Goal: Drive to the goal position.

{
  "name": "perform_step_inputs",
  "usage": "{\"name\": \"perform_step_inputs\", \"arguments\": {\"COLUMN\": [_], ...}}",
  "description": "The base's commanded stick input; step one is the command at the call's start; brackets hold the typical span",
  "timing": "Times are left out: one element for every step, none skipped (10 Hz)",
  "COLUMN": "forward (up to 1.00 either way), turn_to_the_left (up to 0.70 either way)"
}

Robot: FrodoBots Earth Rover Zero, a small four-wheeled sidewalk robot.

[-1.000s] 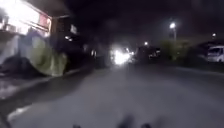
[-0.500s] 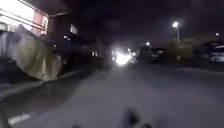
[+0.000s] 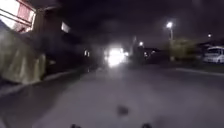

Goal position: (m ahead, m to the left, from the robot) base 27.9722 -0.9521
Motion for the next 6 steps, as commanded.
{"name": "perform_step_inputs", "arguments": {"forward": [1.0, 1.0, 0.04, 1.0, 1.0, 1.0], "turn_to_the_left": [0.0, 0.0, 0.0, 0.0, 0.0, 0.0]}}
